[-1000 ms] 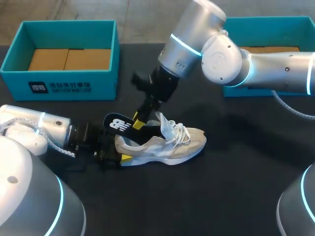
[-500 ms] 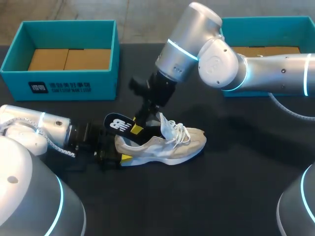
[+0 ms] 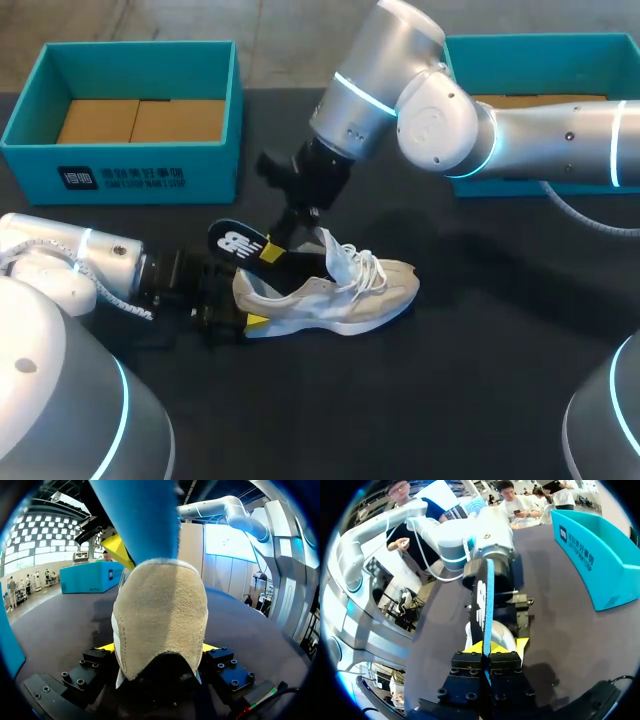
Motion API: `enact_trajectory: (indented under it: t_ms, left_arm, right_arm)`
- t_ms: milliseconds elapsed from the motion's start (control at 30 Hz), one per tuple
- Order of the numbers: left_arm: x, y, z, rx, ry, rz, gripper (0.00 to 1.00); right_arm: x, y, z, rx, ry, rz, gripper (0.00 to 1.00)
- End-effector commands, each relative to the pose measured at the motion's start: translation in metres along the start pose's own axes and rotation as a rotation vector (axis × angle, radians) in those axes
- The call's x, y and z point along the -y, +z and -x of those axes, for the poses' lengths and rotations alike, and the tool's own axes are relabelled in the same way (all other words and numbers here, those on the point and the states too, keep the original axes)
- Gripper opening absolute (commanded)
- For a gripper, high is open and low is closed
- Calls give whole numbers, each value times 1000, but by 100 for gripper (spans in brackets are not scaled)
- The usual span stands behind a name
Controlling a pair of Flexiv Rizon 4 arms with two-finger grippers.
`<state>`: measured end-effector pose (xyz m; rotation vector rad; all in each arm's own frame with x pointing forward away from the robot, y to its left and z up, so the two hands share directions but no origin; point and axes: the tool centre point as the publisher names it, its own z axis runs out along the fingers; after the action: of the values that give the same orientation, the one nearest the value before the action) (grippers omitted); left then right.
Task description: Take the shoe out of the shoebox, open the shoe tongue, remove and reinsert the insole, then place the shoe into the shoebox
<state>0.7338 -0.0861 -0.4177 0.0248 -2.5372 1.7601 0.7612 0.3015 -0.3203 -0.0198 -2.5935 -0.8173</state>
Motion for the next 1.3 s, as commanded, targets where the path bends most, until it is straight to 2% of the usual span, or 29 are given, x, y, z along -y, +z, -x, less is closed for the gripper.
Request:
enact_trajectory:
  t_ms: [33,233,500,1267,1300]
  left_arm:
    - [-6,0,0,1,0,0,0]
    - [-6,0,0,1,0,0,0]
    - [-6,0,0,1,0,0,0]
    - [-6,0,0,1,0,0,0]
    - [-6,0,0,1,0,0,0]
  right_arm:
    - [-8,-10,-7,31,-14,10,0]
    - [-30,-33,-9,111,-48,57,0]
    - [-55,-58,-7,197,-105,64,0]
    - [-55,-58,-7,197,-105,64,0]
    - [-56,-58,-7,216,-107,88,0]
